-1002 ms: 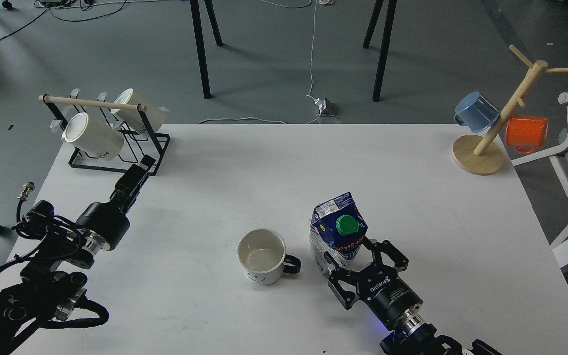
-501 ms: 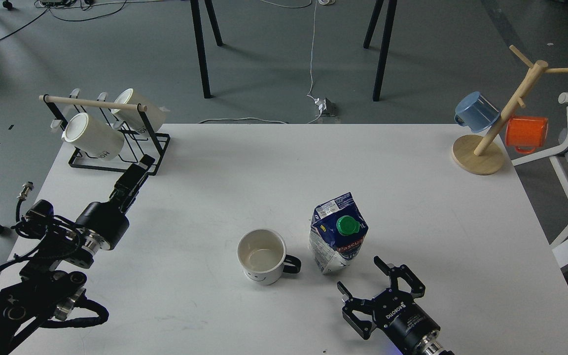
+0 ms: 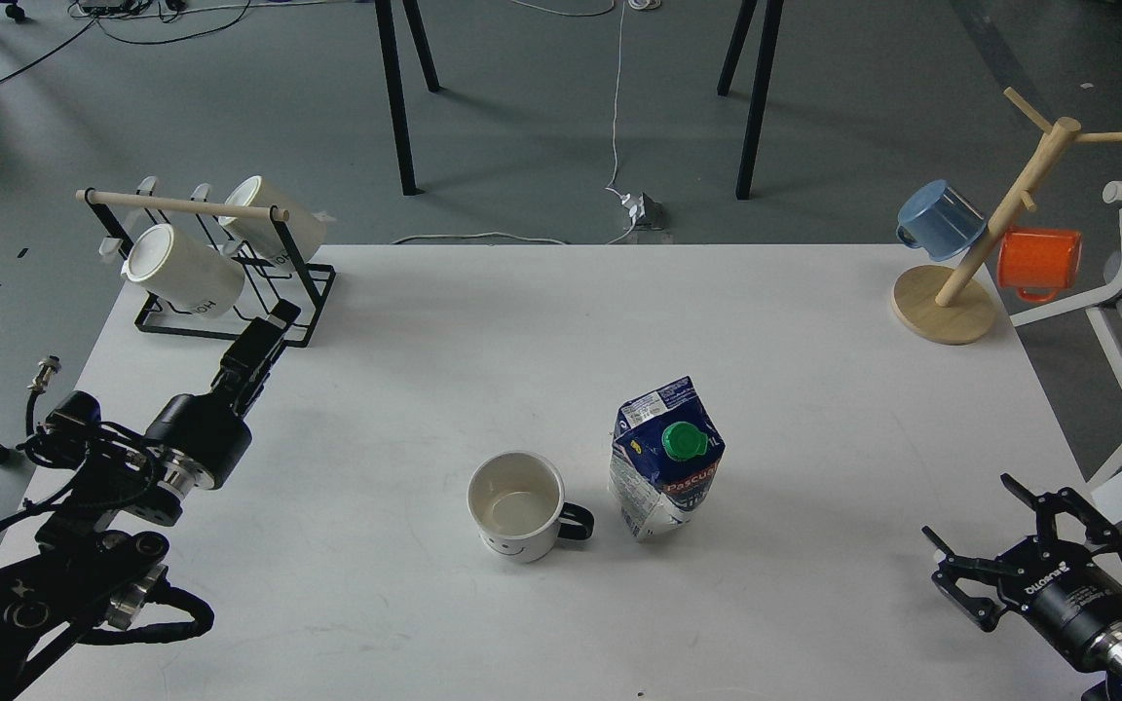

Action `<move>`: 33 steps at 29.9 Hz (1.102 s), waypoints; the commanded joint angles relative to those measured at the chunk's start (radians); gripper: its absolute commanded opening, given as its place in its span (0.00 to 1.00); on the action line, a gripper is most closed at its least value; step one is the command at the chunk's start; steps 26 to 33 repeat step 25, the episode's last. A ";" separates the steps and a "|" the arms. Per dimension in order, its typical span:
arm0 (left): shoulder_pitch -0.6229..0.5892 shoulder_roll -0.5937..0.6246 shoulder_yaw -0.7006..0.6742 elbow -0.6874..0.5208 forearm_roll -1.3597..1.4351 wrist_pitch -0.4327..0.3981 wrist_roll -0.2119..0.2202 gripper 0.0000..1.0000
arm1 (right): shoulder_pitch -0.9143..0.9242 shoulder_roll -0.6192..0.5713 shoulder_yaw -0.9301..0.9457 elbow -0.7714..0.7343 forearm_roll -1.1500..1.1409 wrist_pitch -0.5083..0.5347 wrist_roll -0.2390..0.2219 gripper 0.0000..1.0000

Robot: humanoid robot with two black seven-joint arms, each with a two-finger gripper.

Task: Place cup and milk with both arms
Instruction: 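Open the right gripper and withdraw it from the carton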

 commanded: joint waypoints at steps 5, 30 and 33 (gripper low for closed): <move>0.001 0.003 -0.116 -0.018 0.000 0.001 0.000 0.67 | 0.295 -0.100 -0.070 -0.012 -0.001 0.000 -0.003 0.97; 0.003 0.010 -0.342 -0.096 -0.012 -0.006 0.000 0.91 | 0.432 -0.067 -0.129 -0.116 0.002 0.000 0.001 0.97; 0.003 0.010 -0.342 -0.096 -0.012 -0.006 0.000 0.91 | 0.432 -0.067 -0.129 -0.116 0.002 0.000 0.001 0.97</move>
